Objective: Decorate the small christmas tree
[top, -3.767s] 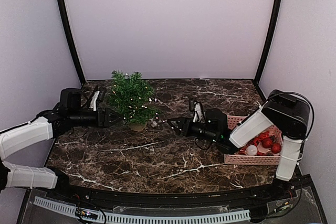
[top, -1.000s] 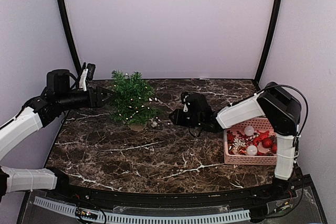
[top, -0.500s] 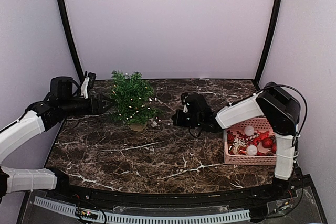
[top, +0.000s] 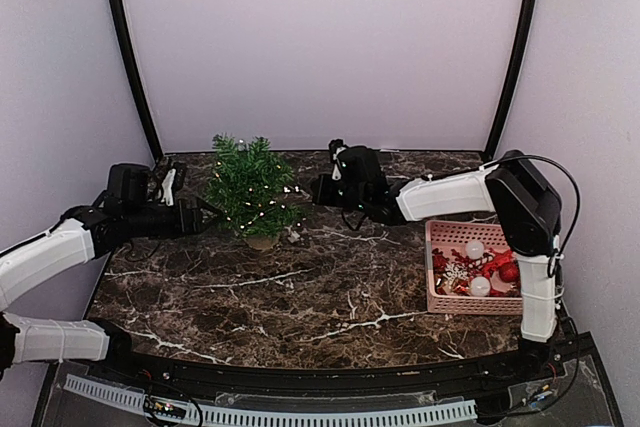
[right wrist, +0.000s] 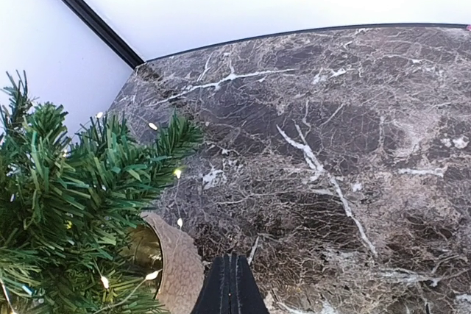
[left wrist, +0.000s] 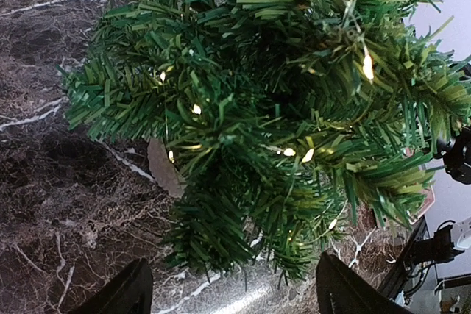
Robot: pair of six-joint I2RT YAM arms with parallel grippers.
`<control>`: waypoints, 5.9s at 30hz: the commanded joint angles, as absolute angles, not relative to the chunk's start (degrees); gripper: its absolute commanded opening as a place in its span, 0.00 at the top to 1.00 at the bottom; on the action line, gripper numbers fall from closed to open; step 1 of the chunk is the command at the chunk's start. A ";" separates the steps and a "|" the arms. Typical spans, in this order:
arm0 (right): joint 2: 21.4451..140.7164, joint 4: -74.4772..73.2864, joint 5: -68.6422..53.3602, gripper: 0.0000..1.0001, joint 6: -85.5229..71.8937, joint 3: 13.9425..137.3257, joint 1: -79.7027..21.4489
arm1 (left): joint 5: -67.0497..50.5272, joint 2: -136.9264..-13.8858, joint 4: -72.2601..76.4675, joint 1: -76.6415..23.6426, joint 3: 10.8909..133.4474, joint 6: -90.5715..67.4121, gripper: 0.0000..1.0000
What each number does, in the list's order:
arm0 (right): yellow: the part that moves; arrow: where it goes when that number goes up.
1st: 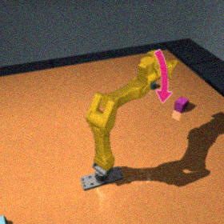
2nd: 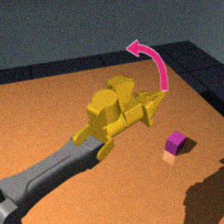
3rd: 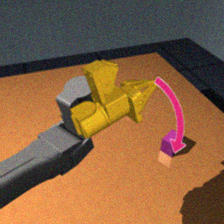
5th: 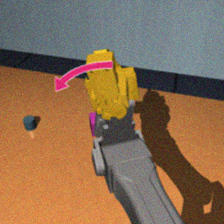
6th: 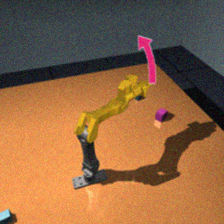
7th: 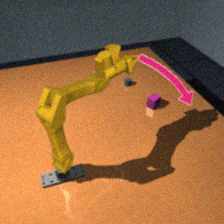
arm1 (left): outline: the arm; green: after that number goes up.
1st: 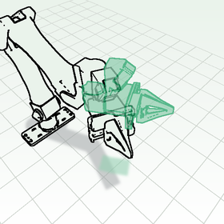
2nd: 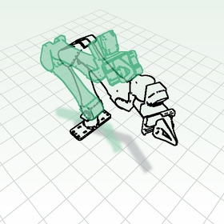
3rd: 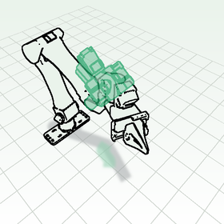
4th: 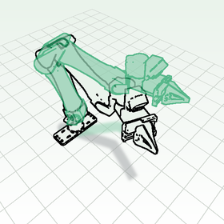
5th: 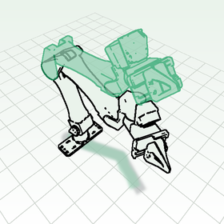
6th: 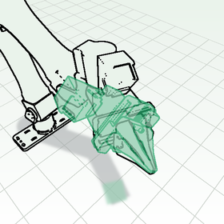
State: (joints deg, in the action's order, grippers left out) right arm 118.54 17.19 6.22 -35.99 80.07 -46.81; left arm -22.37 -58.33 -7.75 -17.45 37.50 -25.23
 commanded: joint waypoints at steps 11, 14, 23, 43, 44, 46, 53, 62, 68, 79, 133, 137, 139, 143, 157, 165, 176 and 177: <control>111.76 32.92 -5.98 1.00 -38.44 70.34 -48.21 | -27.69 -60.27 -0.72 -16.97 32.77 -27.90 0.49; 110.92 34.89 -6.82 1.00 -38.58 68.98 -49.14 | -27.78 -60.01 -0.52 -16.96 32.63 -27.81 0.55; 109.52 35.33 -7.25 1.00 -35.82 70.86 -49.92 | -27.15 -59.74 -0.32 -16.96 32.46 -27.43 0.75; 109.77 36.36 -8.55 1.00 -31.99 74.67 -50.45 | -26.64 -60.85 -0.17 -16.96 32.53 -27.07 0.97; 109.93 36.49 -8.53 1.00 -31.93 74.90 -50.45 | -26.63 -60.89 -0.18 -16.96 32.57 -27.03 0.98; 109.89 37.17 -8.73 1.00 -32.14 74.64 -50.45 | -26.58 -60.98 -0.18 -16.96 32.60 -26.92 0.99; 109.96 37.98 -9.39 1.00 -33.01 73.04 -50.45 | -26.27 -60.82 -0.17 -16.96 32.61 -26.57 1.00; 114.02 36.01 -10.87 1.00 -32.33 77.87 -50.53 | -26.30 -60.69 -0.18 -16.96 32.69 -26.59 1.00; 116.48 33.25 -11.36 1.00 -31.27 81.11 -50.65 | -26.32 -60.78 -0.18 -16.96 32.73 -26.54 1.00; 118.57 29.38 -13.36 1.00 -29.33 84.55 -51.34 | -25.93 -60.49 -0.17 -16.96 32.84 -26.36 1.00; 51.34 -42.45 25.34 0.16 -45.51 46.86 -33.17 | -21.98 -60.83 -12.55 -11.30 57.45 -11.45 0.14; 54.52 -36.95 14.33 0.28 -41.26 42.09 -23.94 | -18.36 -61.37 -10.18 -10.65 54.33 -9.37 0.14; 57.86 -34.96 11.00 0.34 -38.51 41.23 -20.90 | -16.61 -61.03 -10.29 -10.56 53.22 -8.04 0.14; 66.16 -34.36 9.59 0.46 -32.94 43.00 -19.08 | -15.38 -60.31 -10.98 -10.55 52.31 -6.75 0.14; 85.42 -31.96 6.57 0.63 -19.07 50.27 -18.72 | -16.92 -60.60 -11.67 -10.55 52.10 -7.08 0.14; 88.49 -30.87 6.85 0.64 -16.83 50.15 -18.72 | -20.40 -60.55 -10.53 -10.55 51.86 -7.31 0.15; 87.81 -30.69 10.02 0.99 -17.39 50.54 -18.72 | -21.47 -60.98 -10.26 -10.55 51.77 -7.23 0.15; 86.81 -30.98 10.81 1.00 -17.73 50.60 -18.71 | -21.52 -60.97 -10.28 -10.55 51.72 -7.26 0.15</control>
State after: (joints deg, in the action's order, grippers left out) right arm 89.43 -31.29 7.86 -16.95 49.10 -19.00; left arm -20.49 -61.80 -11.60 -10.76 52.45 -7.73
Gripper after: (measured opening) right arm 0.029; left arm 0.853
